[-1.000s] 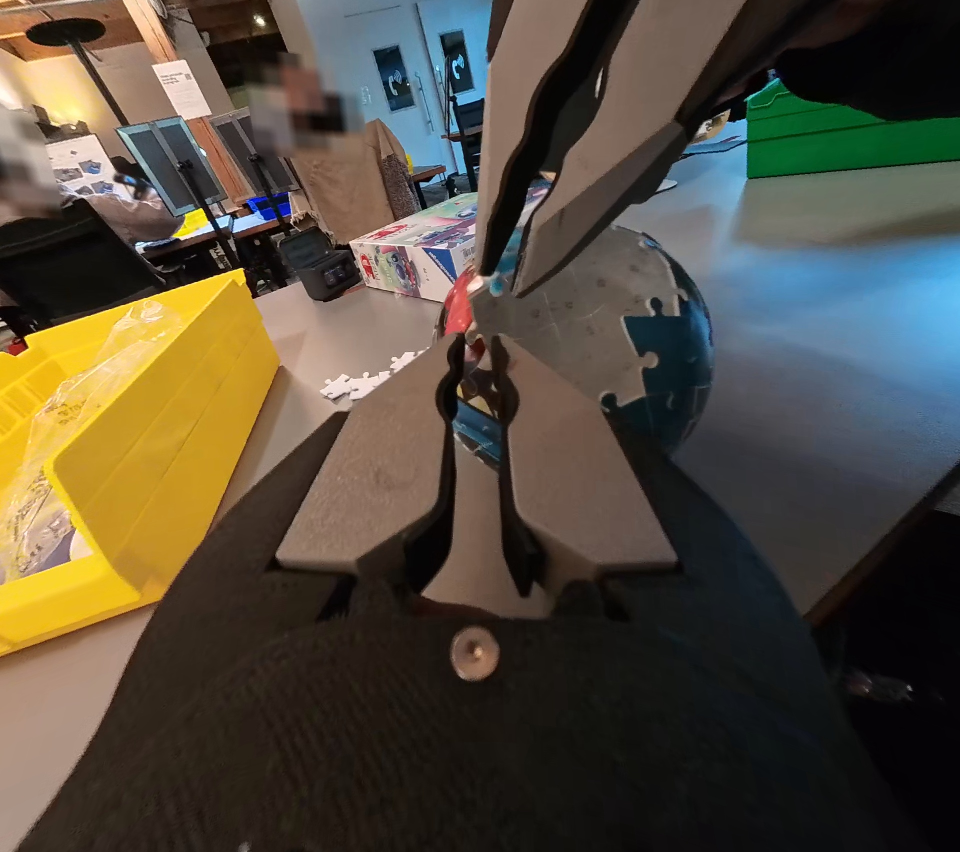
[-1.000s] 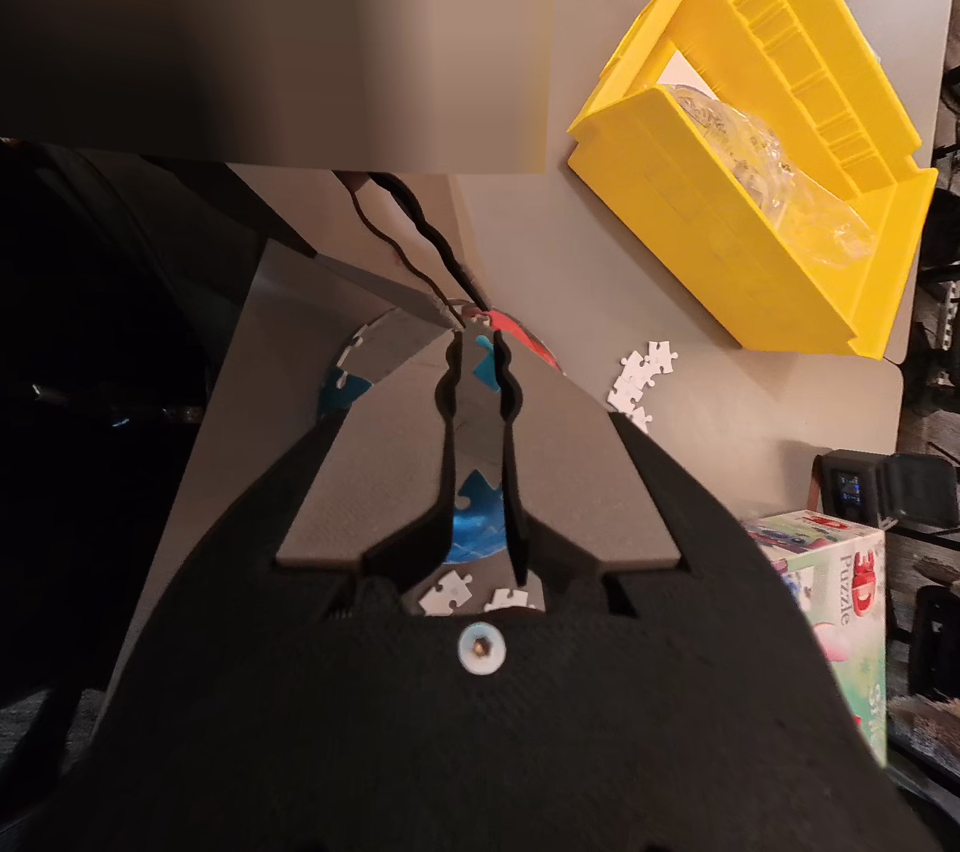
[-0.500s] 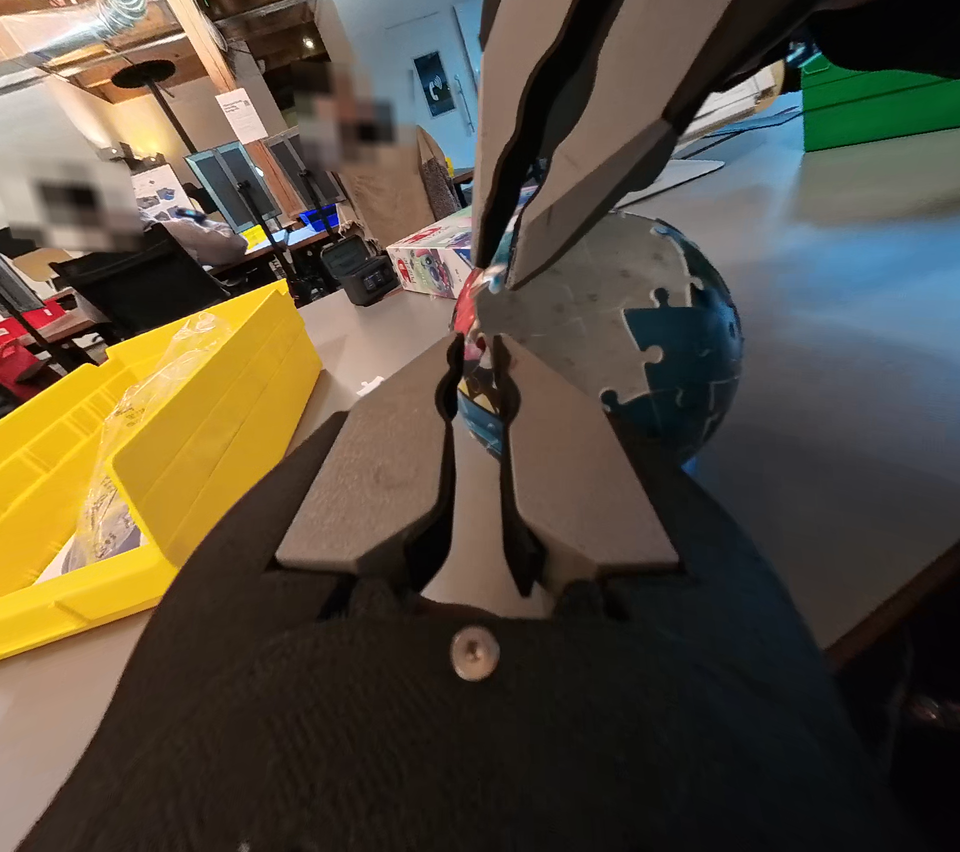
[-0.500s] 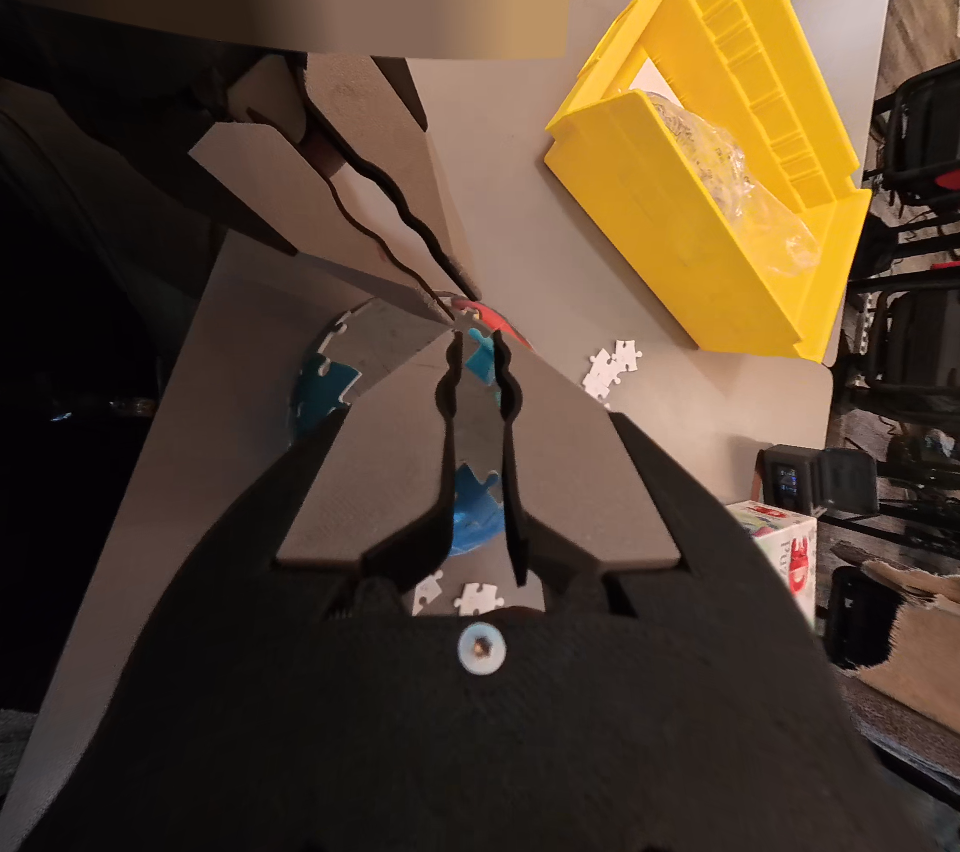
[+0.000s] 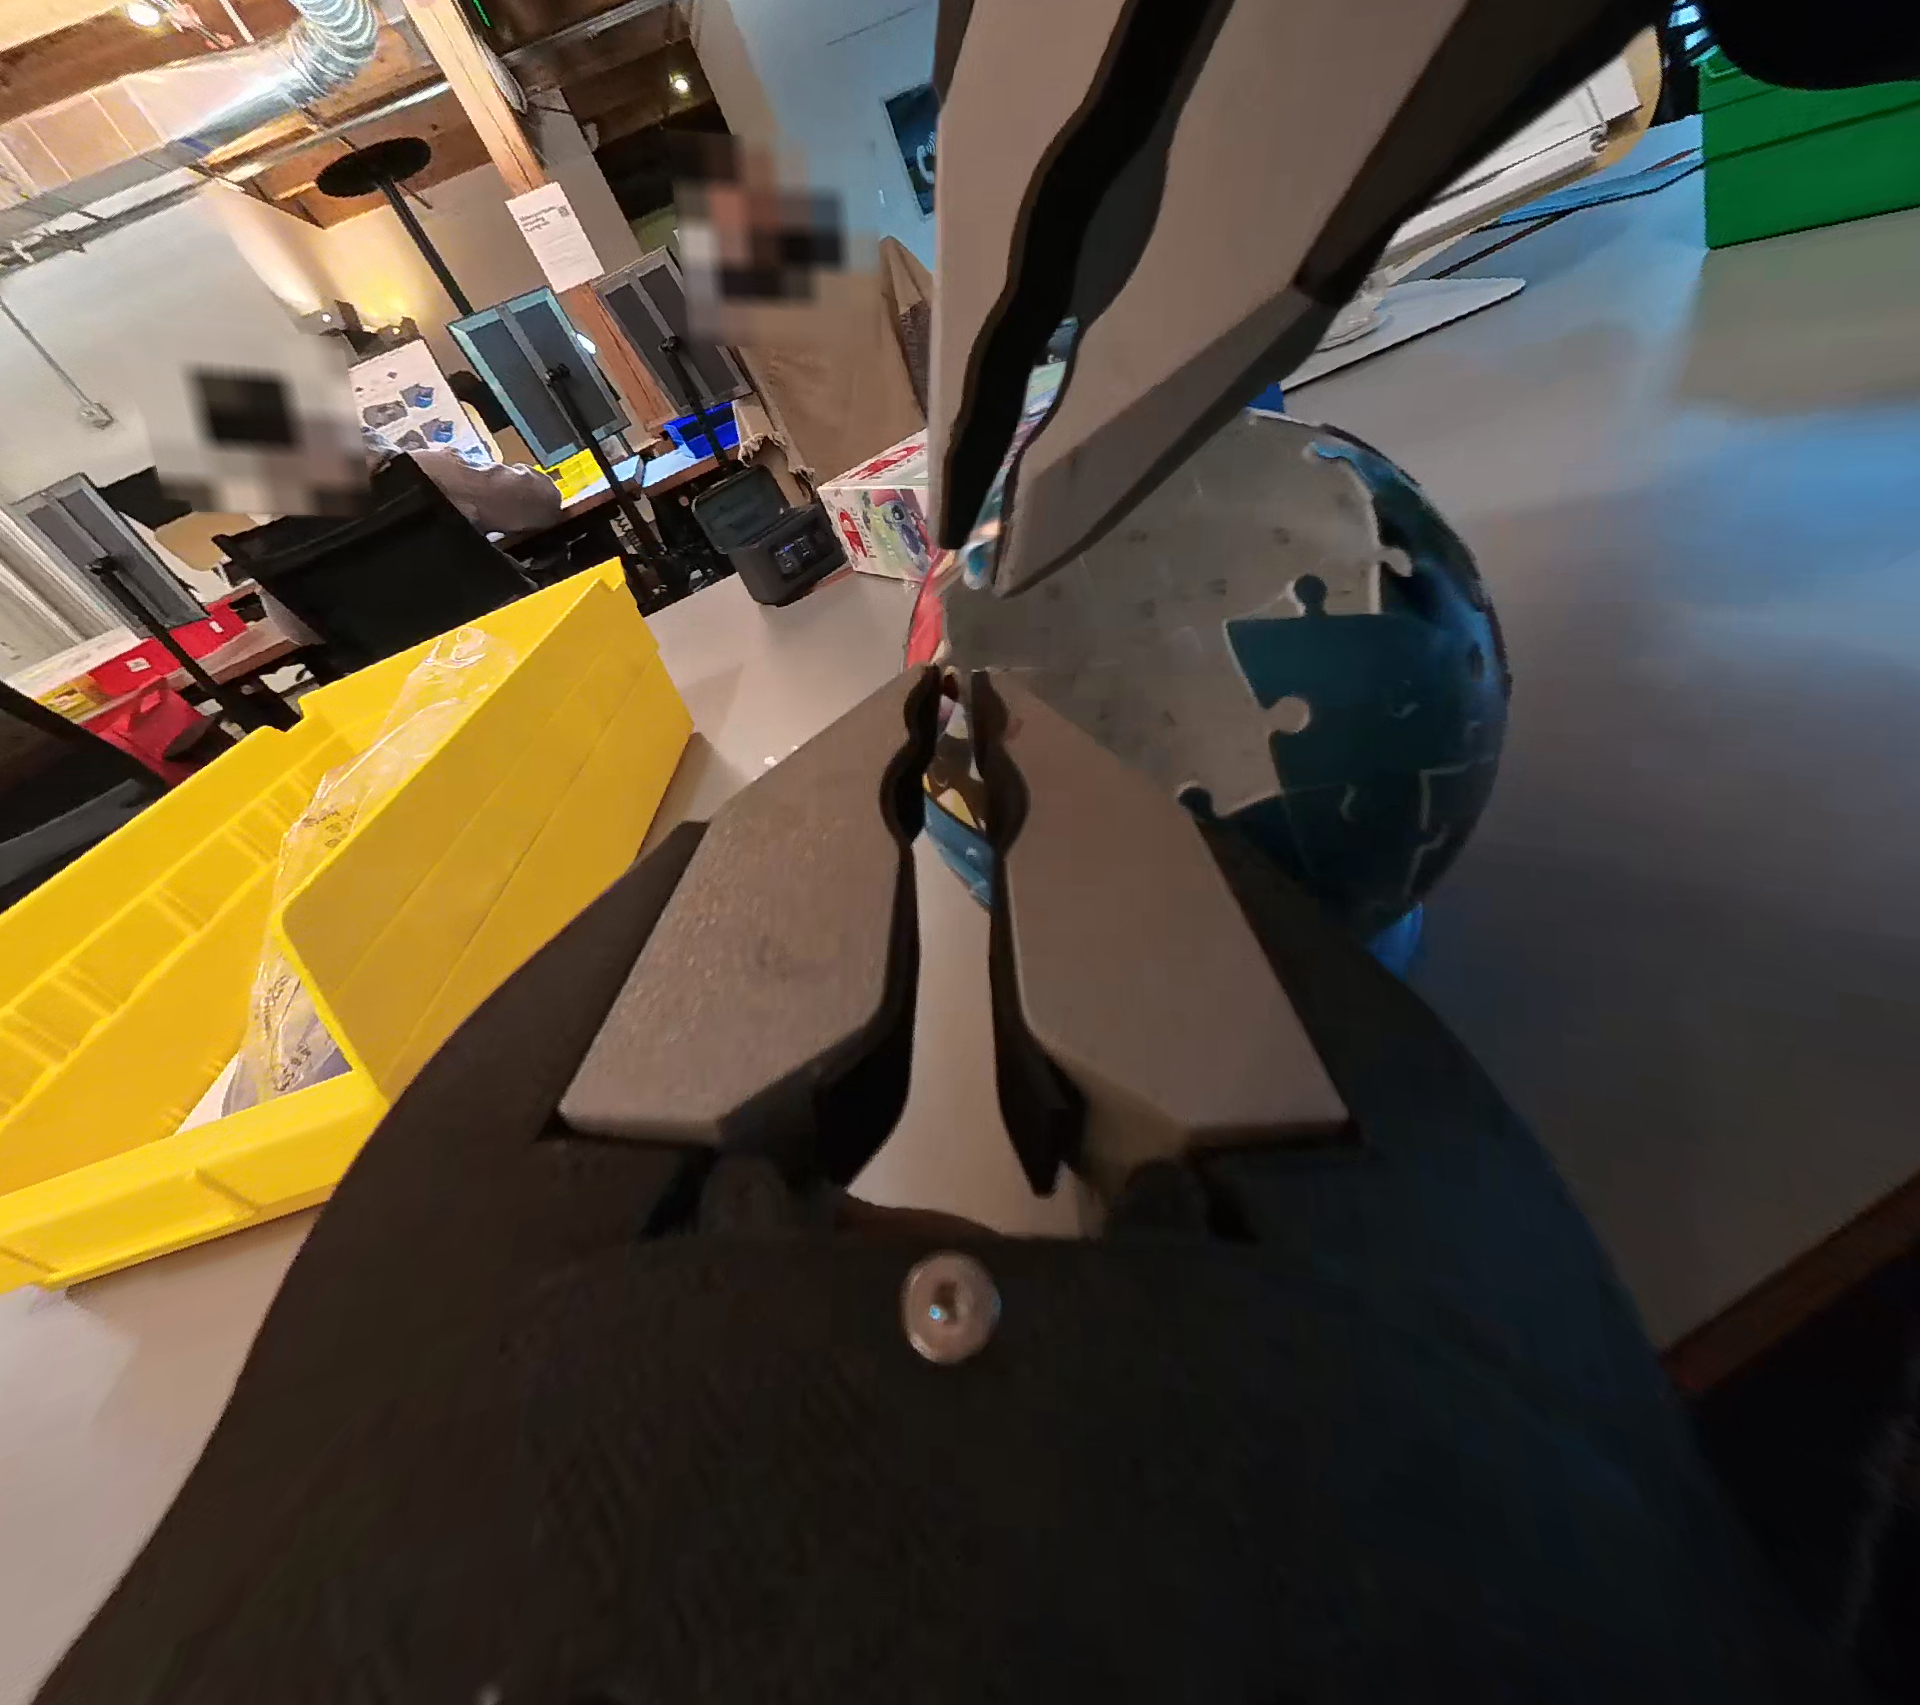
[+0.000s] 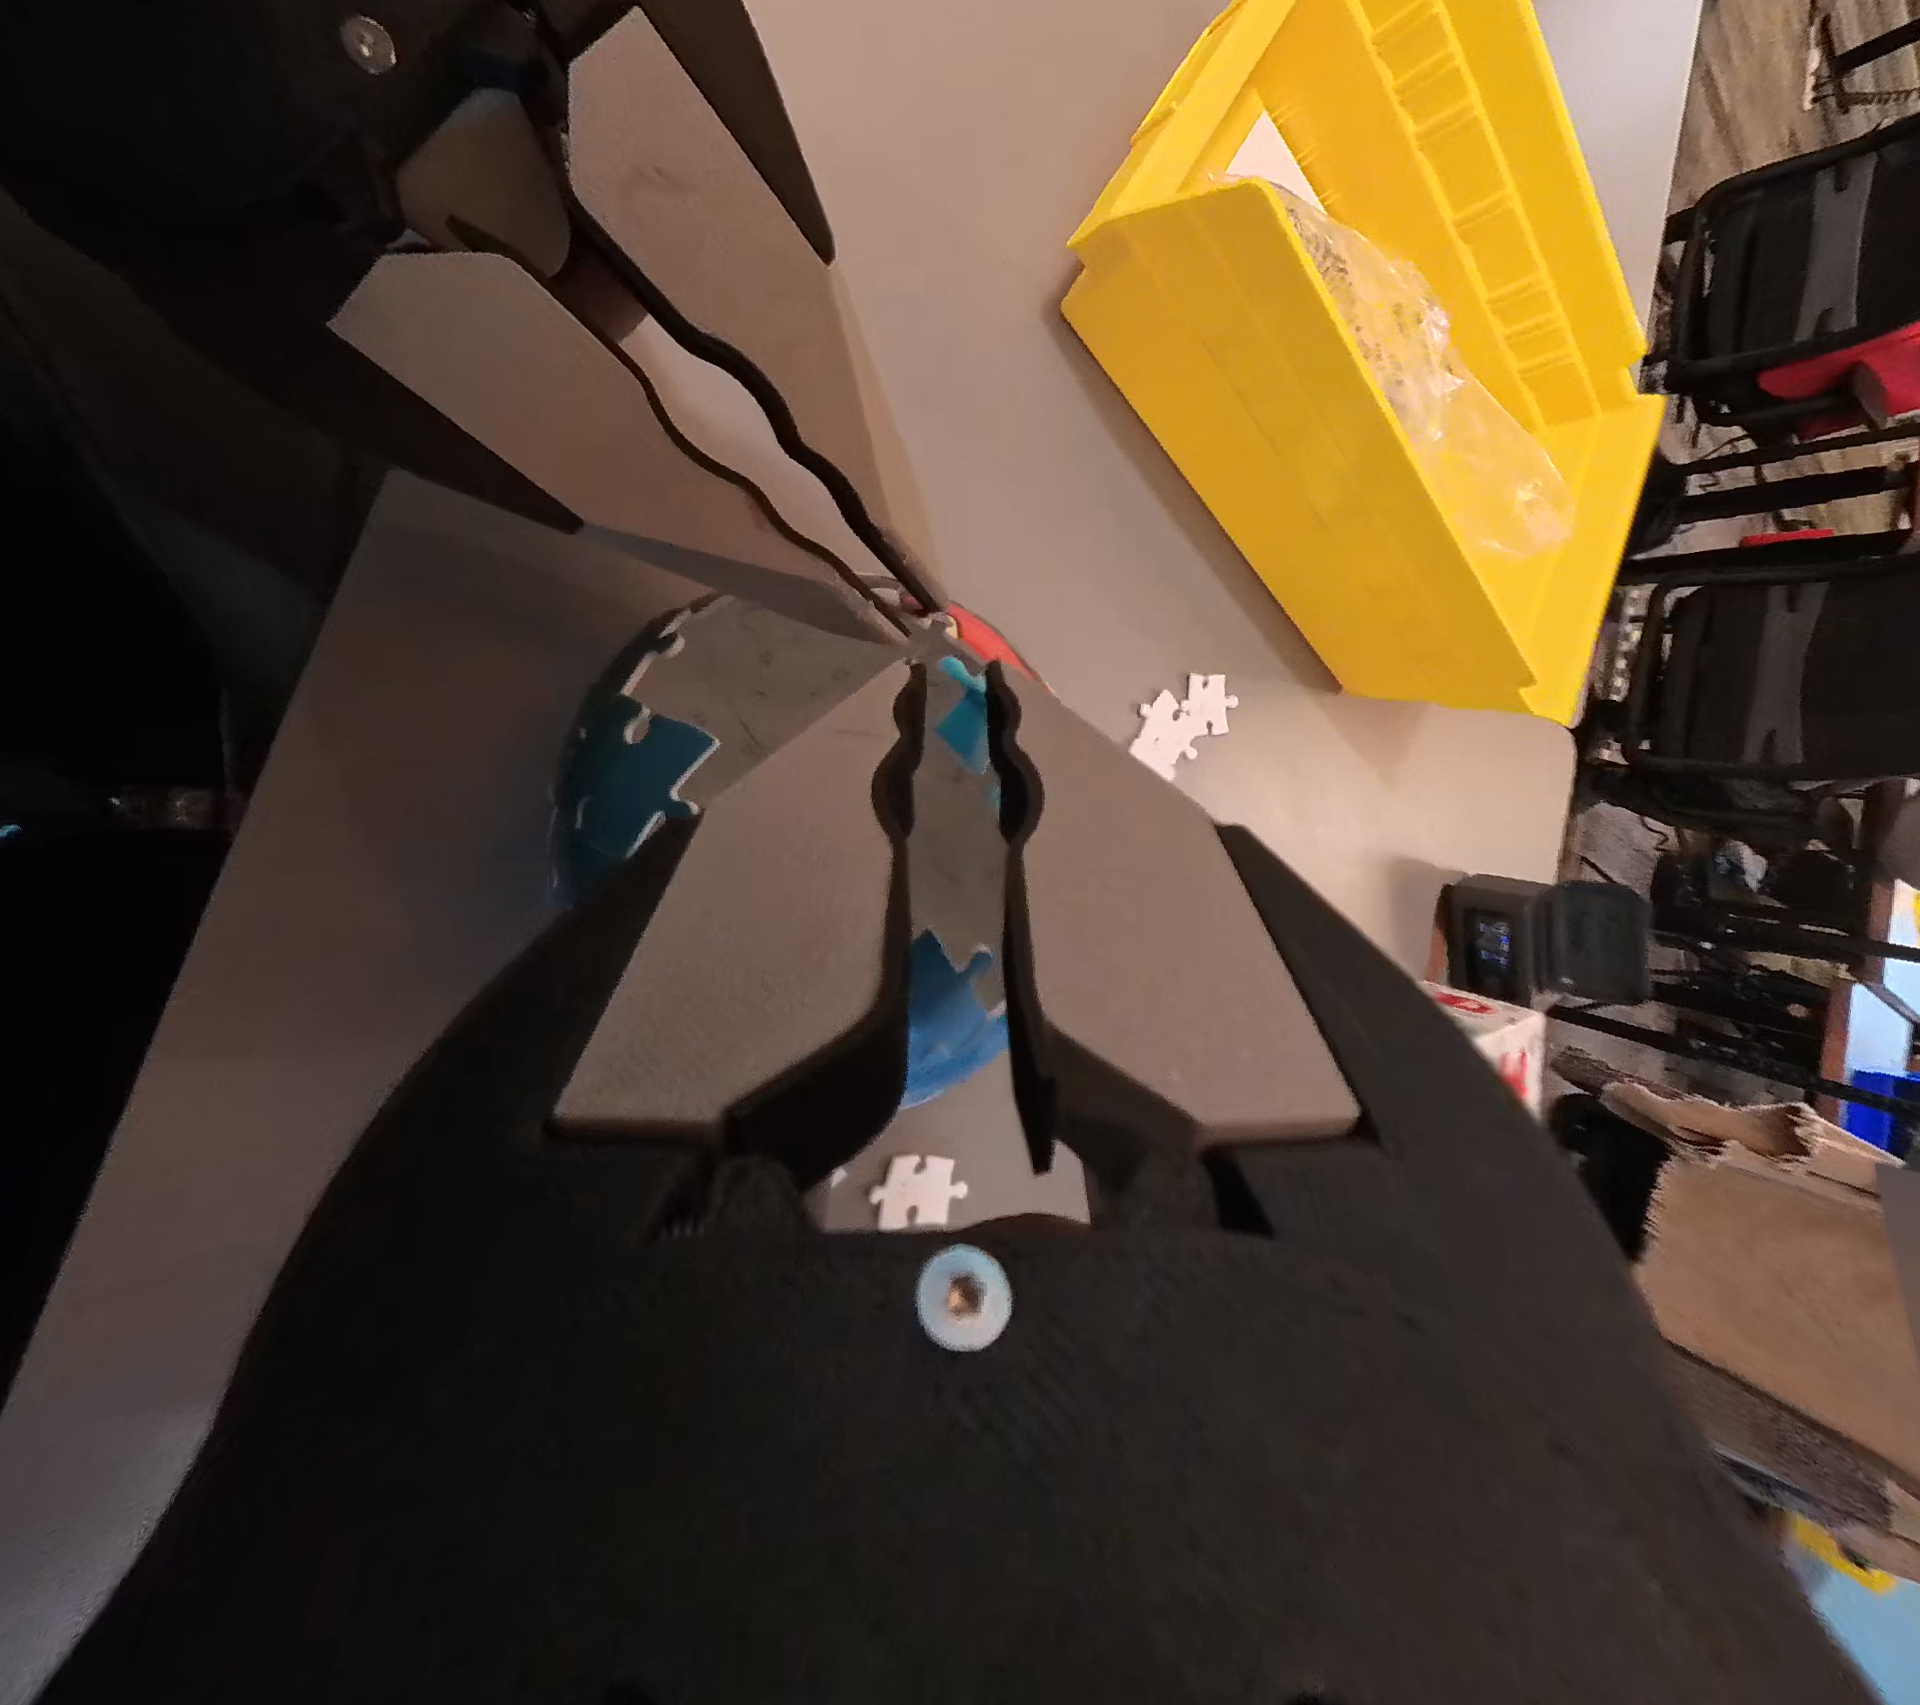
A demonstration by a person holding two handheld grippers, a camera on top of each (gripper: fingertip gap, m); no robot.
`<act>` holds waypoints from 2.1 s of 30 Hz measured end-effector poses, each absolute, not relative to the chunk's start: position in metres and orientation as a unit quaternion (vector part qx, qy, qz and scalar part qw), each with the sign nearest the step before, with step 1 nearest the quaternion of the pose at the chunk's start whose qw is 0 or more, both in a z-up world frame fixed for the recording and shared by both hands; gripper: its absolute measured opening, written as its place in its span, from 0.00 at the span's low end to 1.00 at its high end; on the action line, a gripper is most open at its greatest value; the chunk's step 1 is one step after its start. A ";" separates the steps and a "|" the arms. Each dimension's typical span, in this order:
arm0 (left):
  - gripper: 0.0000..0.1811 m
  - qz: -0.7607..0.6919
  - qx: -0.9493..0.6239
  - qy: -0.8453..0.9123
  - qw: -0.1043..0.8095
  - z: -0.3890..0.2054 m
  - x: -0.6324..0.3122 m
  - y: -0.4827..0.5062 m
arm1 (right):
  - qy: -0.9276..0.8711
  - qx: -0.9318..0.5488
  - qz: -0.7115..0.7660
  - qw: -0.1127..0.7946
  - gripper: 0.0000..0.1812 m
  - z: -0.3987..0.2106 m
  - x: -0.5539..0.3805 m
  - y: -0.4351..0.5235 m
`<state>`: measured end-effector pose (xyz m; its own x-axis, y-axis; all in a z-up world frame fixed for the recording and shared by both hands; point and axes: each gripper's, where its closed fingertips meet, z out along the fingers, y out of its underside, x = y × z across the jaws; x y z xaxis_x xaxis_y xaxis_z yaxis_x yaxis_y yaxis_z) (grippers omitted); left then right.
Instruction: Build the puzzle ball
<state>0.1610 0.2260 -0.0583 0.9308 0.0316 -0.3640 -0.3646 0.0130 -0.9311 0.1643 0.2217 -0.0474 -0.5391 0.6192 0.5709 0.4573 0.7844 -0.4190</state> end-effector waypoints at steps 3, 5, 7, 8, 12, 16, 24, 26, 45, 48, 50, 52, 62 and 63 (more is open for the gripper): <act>0.01 0.145 -0.688 0.122 0.701 -0.058 0.161 0.226 | -0.872 -0.290 0.080 0.386 0.05 -0.049 0.163 0.225; 0.01 0.144 -0.687 0.121 0.702 -0.058 0.160 0.226 | -0.873 -0.274 0.064 0.398 0.05 -0.049 0.162 0.225; 0.01 0.142 -0.687 0.120 0.703 -0.058 0.160 0.227 | -0.875 -0.257 0.048 0.408 0.04 -0.049 0.162 0.226; 0.01 0.141 -0.686 0.120 0.703 -0.058 0.160 0.227 | -0.876 -0.251 0.041 0.411 0.04 -0.049 0.162 0.226; 0.01 0.137 -0.687 0.119 0.704 -0.057 0.159 0.228 | -0.876 -0.237 0.020 0.419 0.05 -0.050 0.161 0.228; 0.03 0.132 -0.687 0.116 0.705 -0.057 0.159 0.228 | -0.878 -0.213 0.003 0.429 0.06 -0.050 0.163 0.224; 0.04 0.141 -0.689 0.120 0.700 -0.051 0.157 0.232 | -0.873 -0.226 0.082 0.424 0.06 -0.034 0.177 0.210; 0.04 0.145 -0.689 0.120 0.700 -0.049 0.157 0.234 | -0.871 -0.232 0.093 0.422 0.06 -0.032 0.178 0.211; 0.01 0.168 -0.688 0.131 0.694 -0.051 0.157 0.244 | -0.888 -0.201 0.041 0.412 0.12 -0.045 0.166 0.226; 0.01 0.170 -0.687 0.132 0.695 -0.051 0.156 0.245 | -0.892 -0.217 0.061 0.392 0.13 -0.049 0.166 0.226; 0.01 0.169 -0.686 0.132 0.695 -0.051 0.156 0.245 | -0.892 -0.225 0.063 0.388 0.15 -0.051 0.164 0.228; 0.01 0.168 -0.686 0.133 0.695 -0.052 0.156 0.246 | -0.892 -0.227 0.068 0.385 0.16 -0.053 0.163 0.228; 0.01 0.169 -0.685 0.134 0.696 -0.051 0.155 0.247 | -0.890 -0.289 0.167 0.312 0.18 -0.054 0.165 0.222; 0.01 0.168 -0.685 0.134 0.696 -0.051 0.155 0.247 | -0.886 -0.302 0.188 0.298 0.18 -0.053 0.165 0.221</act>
<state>0.1551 0.2468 -0.0513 0.9074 0.0510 -0.4171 -0.4178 0.0047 -0.9085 0.1650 0.2215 -0.0528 -0.6407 0.6466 0.4139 0.4227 0.7472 -0.5129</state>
